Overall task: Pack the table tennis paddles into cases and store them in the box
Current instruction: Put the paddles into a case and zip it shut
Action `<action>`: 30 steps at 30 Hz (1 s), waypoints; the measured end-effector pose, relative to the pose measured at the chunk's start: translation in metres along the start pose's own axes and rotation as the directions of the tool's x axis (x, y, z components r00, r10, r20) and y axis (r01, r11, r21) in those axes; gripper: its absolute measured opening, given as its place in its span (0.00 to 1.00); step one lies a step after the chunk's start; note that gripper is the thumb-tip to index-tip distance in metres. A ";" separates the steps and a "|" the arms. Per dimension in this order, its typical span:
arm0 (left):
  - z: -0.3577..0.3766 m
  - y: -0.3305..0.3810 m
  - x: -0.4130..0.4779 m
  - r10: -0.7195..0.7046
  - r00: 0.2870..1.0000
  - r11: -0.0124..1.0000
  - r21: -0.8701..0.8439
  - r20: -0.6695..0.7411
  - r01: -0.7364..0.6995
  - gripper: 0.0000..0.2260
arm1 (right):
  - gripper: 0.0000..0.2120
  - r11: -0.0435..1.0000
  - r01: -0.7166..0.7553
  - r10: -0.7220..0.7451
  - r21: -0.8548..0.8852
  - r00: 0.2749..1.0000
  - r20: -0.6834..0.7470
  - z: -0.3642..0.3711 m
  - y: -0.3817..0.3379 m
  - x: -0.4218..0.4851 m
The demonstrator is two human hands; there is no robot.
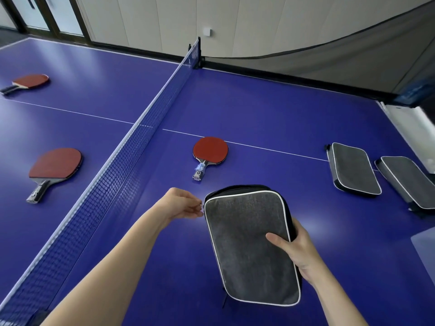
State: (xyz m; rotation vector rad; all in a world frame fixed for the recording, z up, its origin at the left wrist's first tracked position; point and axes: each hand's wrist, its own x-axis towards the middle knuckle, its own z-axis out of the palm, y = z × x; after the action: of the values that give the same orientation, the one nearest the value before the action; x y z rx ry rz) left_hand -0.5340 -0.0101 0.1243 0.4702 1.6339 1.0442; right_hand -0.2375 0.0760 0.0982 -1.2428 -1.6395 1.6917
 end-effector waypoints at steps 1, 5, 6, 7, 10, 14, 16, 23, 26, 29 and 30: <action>0.001 0.001 0.001 0.042 0.998 0.998 0.057 -0.037 -0.040 0.05 | 0.19 1.000 0.003 -0.003 -0.007 1.000 -0.002 0.000 0.000 0.000; 0.008 0.005 0.002 0.192 0.970 0.966 0.201 -0.152 -0.160 0.06 | 0.22 0.998 0.039 -0.039 -0.040 0.999 -0.009 0.000 -0.003 0.000; 0.009 0.006 0.002 0.217 0.962 0.962 0.203 -0.166 -0.182 0.06 | 0.23 0.997 0.055 -0.056 -0.050 0.998 -0.015 0.000 -0.005 0.000; 0.009 0.007 0.002 0.237 0.955 0.959 0.202 -0.176 -0.201 0.06 | 0.24 0.995 0.074 -0.076 -0.068 0.997 -0.020 -0.001 -0.006 0.000; 0.008 0.013 0.002 0.270 0.946 0.952 0.193 -0.177 -0.236 0.07 | 0.22 0.984 0.111 -0.117 -0.139 0.993 -0.033 -0.005 -0.012 0.001; 0.009 0.018 -0.002 0.289 0.942 0.952 0.154 -0.168 -0.265 0.07 | 0.21 0.954 0.165 -0.181 -0.250 0.982 -0.043 -0.011 -0.017 0.002; 0.011 0.019 -0.005 0.287 0.941 0.956 0.108 -0.179 -0.271 0.07 | 0.21 0.938 0.183 -0.207 -0.294 0.977 -0.053 -0.012 -0.020 0.000; 0.027 0.042 -0.013 0.456 0.869 0.877 0.265 -0.191 -0.401 0.09 | 0.19 0.838 0.249 -0.304 -0.485 0.952 -0.037 -0.011 -0.034 0.001; 0.035 0.057 -0.019 0.519 0.840 0.832 0.319 -0.156 -0.454 0.09 | 0.18 0.820 0.264 -0.318 -0.508 0.948 -0.020 -0.011 -0.044 0.005; 0.043 0.071 -0.025 0.550 0.824 0.799 0.375 -0.138 -0.470 0.07 | 0.18 0.806 0.270 -0.315 -0.527 0.949 0.006 -0.008 -0.054 0.010; 0.045 0.075 -0.027 0.560 0.817 0.790 0.384 -0.136 -0.478 0.06 | 0.18 0.807 0.266 -0.308 -0.528 0.951 0.008 -0.007 -0.056 0.012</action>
State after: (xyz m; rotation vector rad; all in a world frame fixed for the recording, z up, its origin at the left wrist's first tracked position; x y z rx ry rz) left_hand -0.4987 0.0276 0.1997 1.1156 1.9708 1.2682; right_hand -0.2513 0.0993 0.1496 -1.1864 -2.2001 1.0239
